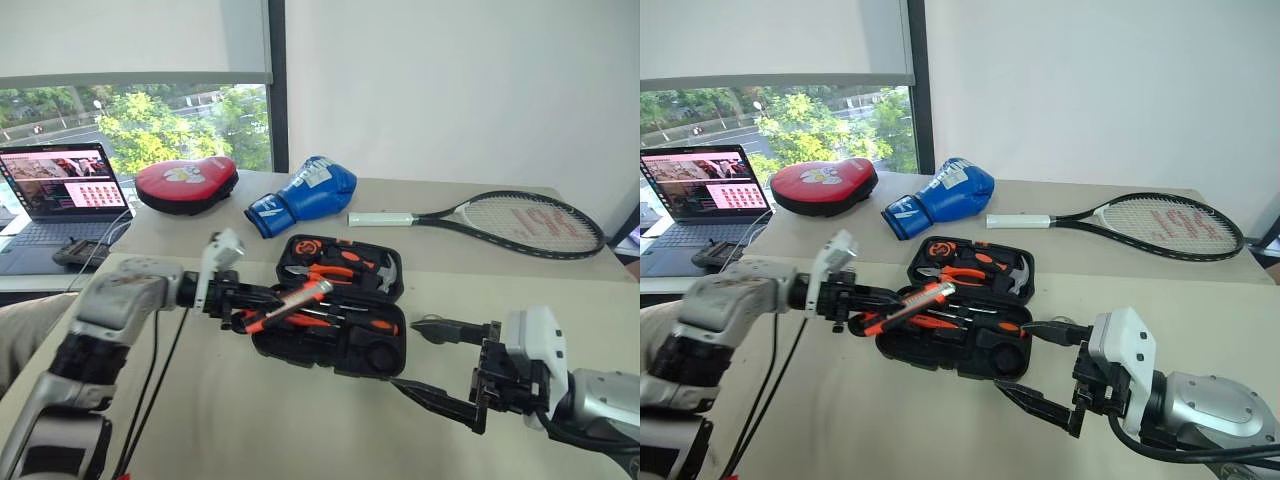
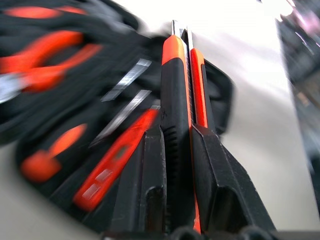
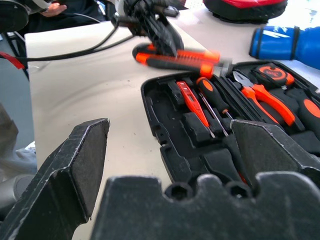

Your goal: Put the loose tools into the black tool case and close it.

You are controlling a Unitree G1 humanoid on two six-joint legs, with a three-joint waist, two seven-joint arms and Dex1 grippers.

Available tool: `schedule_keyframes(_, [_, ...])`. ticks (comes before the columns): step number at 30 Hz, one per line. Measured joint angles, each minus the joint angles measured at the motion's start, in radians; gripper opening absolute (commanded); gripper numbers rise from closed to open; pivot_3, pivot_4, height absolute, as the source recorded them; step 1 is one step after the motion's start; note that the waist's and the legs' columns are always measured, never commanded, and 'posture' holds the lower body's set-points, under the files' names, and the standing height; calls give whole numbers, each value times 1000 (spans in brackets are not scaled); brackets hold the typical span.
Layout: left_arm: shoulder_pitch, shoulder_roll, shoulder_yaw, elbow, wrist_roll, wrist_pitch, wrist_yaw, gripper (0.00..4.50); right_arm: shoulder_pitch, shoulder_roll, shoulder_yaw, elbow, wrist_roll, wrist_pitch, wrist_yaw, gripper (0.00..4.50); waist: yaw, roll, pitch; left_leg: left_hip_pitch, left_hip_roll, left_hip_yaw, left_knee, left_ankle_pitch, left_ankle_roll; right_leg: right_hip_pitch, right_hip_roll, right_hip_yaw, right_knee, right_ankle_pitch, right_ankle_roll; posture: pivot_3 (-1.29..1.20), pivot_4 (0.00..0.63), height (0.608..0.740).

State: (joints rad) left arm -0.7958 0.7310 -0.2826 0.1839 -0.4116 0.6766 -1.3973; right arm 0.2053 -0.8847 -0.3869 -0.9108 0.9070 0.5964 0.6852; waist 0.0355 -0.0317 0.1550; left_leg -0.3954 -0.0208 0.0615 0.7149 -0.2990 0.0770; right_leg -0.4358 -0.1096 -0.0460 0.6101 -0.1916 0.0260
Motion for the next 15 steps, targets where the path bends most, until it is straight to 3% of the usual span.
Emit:
schedule_keyframes(9, [-148, -102, -135, 321, 199, -309, -178, 306, 111, 8, -73, -68, 19, 1, -49, 4500, 2, -1, 0, -4, 1, 0, 7, -5, 9, -1, 2, 0, 1, 0, 3, 0, 150, 740])
schedule_keyframes(15, [-192, -131, -195, 394, 210, -406, -208, 306, 178, 7, -141, -83, 21, 1, -32, 4500, 2, 0, 0, -7, 0, 0, 14, -8, 15, 0, 0, 1, 1, 3, 9, 0, 150, 740])
